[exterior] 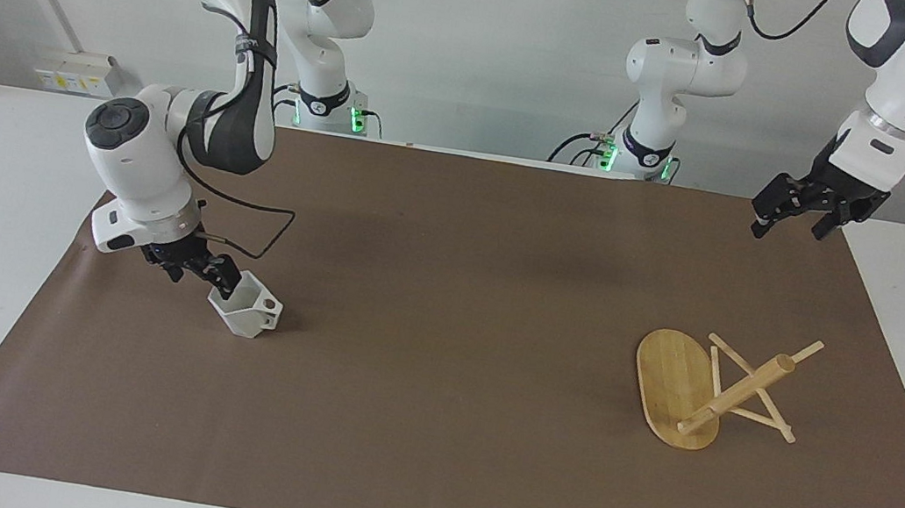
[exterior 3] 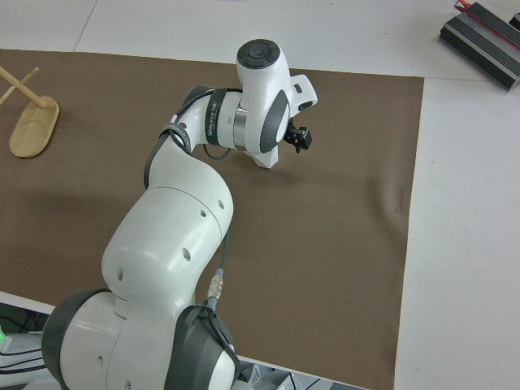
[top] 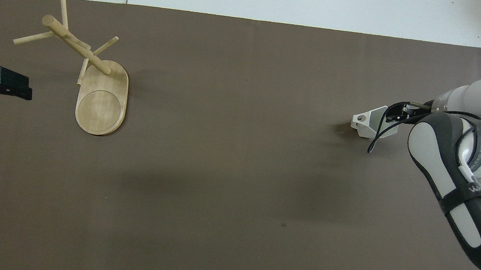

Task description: Hang cup on rack

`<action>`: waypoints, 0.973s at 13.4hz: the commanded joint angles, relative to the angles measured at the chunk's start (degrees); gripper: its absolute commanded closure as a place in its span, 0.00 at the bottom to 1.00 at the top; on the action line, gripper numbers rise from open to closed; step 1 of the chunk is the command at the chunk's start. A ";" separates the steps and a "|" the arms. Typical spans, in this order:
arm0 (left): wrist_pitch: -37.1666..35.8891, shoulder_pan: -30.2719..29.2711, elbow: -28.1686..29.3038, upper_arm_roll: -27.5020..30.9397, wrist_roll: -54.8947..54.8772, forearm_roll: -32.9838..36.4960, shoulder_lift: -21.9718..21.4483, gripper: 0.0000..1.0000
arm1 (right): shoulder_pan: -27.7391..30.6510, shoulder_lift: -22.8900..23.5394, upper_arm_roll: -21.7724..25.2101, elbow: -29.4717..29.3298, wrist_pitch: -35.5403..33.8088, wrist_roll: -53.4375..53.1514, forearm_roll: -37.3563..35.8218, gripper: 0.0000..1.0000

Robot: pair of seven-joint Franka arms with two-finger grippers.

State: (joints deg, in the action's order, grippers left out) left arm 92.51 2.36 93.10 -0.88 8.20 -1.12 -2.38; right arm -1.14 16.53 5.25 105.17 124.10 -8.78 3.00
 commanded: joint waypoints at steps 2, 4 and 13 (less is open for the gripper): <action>-0.13 -0.69 1.56 -0.26 -0.73 -0.81 -1.49 0.00 | 0.44 -0.18 -0.33 1.00 1.75 -1.41 0.69 0.00; -0.13 -0.69 1.56 -0.26 -0.73 -0.81 -1.49 0.00 | 0.44 0.26 -0.33 1.35 1.84 -1.15 0.60 0.00; -0.22 -0.16 1.56 -0.35 -0.64 -0.81 -1.49 0.00 | 0.44 0.52 -0.33 1.09 1.32 -1.32 0.69 0.07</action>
State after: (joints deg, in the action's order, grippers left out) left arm 92.51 2.36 93.10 -0.95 8.20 -1.12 -2.38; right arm -1.14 17.18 5.25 105.83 124.26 -9.47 3.02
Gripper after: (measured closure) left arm 0.000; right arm 0.004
